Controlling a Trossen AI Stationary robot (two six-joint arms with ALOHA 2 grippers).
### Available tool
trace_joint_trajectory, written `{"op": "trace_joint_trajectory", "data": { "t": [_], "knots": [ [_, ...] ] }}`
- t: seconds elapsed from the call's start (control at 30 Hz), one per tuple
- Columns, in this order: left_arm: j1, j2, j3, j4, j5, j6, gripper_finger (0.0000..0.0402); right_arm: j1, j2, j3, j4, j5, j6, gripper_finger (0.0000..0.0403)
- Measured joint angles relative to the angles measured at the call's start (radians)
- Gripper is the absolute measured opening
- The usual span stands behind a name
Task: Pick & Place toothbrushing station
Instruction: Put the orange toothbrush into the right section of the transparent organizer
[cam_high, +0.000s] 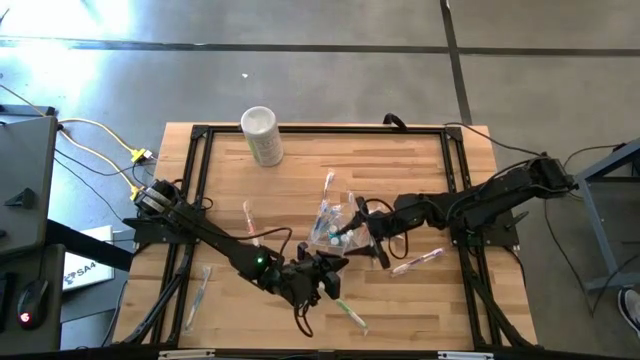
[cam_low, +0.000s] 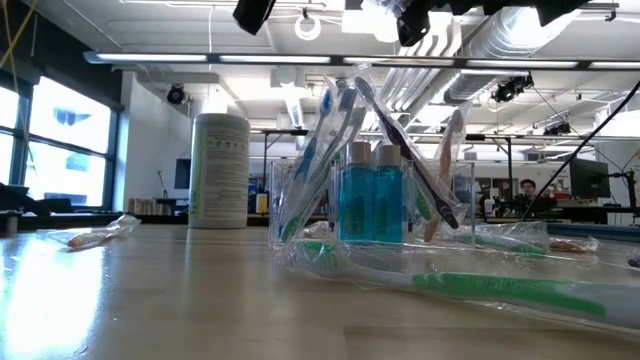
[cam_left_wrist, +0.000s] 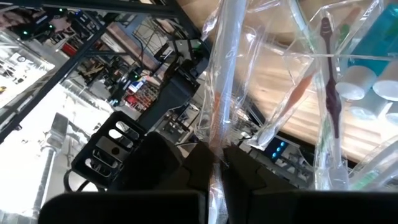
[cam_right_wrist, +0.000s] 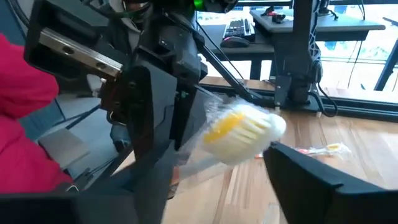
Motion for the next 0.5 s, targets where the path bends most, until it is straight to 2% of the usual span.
{"op": "trace_joint_trajectory", "data": {
  "t": [0.33,0.5],
  "knots": [
    [0.011,0.0,0.0,-0.014,0.032,-0.002,0.0012,-0.001,0.0,0.0,-0.013,-0.12,-0.09,0.0023],
    [0.013,0.002,-0.001,-0.018,0.04,-0.011,0.0013,-0.015,0.0,0.0,-0.022,-0.146,-0.09,0.0016]
  ]
}}
